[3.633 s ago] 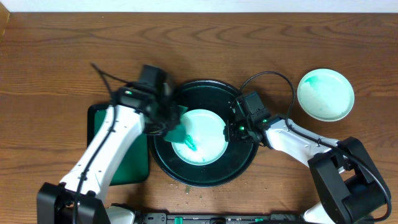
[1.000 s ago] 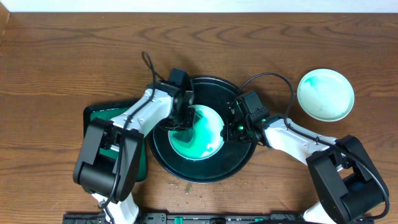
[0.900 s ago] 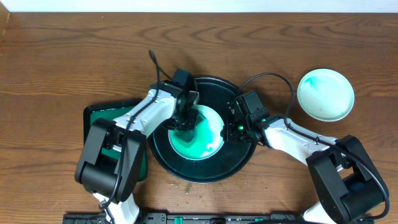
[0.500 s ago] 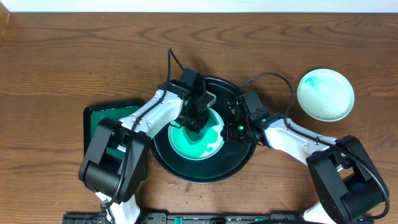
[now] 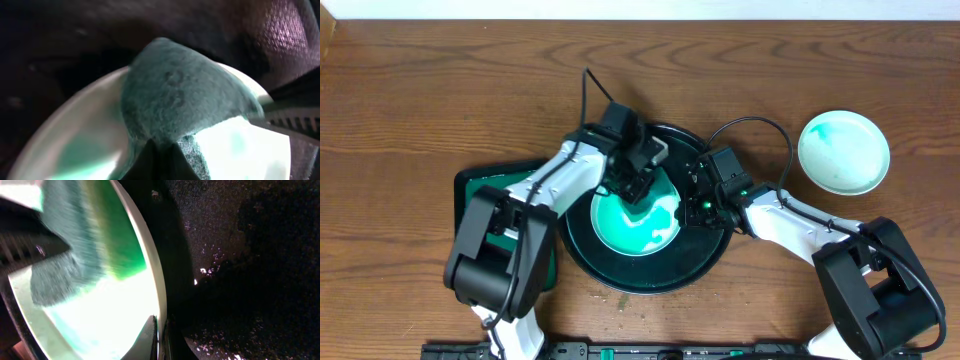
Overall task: Clean dirty plates on tray and stack at the side
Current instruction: 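Scrub the last plate with the sponge while right gripper holds it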
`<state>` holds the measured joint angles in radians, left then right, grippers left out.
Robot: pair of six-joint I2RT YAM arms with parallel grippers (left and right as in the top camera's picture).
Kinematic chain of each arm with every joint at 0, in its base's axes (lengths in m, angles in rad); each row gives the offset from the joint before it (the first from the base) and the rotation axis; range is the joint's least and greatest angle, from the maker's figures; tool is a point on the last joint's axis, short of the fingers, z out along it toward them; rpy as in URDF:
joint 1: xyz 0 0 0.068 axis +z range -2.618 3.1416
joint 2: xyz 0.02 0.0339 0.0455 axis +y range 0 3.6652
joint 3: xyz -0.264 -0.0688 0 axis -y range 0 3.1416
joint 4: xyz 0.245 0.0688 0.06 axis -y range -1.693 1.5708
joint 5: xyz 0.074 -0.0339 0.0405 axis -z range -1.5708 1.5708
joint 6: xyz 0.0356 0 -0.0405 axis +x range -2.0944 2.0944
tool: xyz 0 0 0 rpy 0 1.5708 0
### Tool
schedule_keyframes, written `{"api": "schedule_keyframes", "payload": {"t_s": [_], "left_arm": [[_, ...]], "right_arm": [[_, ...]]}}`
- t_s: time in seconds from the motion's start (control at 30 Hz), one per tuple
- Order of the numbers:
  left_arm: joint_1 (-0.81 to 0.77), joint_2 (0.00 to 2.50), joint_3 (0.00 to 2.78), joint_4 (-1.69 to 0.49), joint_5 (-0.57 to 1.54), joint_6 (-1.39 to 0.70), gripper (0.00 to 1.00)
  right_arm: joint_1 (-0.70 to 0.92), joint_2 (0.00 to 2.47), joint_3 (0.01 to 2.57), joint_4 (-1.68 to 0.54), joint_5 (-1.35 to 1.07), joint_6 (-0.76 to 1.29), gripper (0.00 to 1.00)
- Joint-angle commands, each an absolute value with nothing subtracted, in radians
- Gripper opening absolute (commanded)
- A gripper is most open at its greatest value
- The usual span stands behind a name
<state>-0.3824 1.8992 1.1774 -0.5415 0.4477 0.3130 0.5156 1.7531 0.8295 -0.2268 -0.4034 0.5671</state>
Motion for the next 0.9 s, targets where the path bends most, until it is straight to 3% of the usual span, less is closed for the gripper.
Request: {"api": "schedule_keyframes", "payload": {"t_s": [0.0, 0.47, 0.7, 0.87], "left_arm": [[-0.309, 1.921, 1.200, -0.502, 0.403, 0.336, 0.07], [-0.214, 1.922, 1.200, -0.714, 0.379, 0.317, 0.07], [-0.215, 1.922, 1.190, -0.787, 0.200, -0.052, 0.07], [-0.218, 1.931, 1.174, -0.827, 0.194, -0.186, 0.07]], "right_arm": [[0.531, 1.773, 0.820, -0.239, -0.383, 0.538, 0.01], [0.531, 1.773, 0.820, -0.239, -0.383, 0.537, 0.01], [0.531, 1.773, 0.820, -0.239, -0.383, 0.537, 0.01], [0.531, 1.773, 0.820, -0.239, -0.383, 0.534, 0.01]]}}
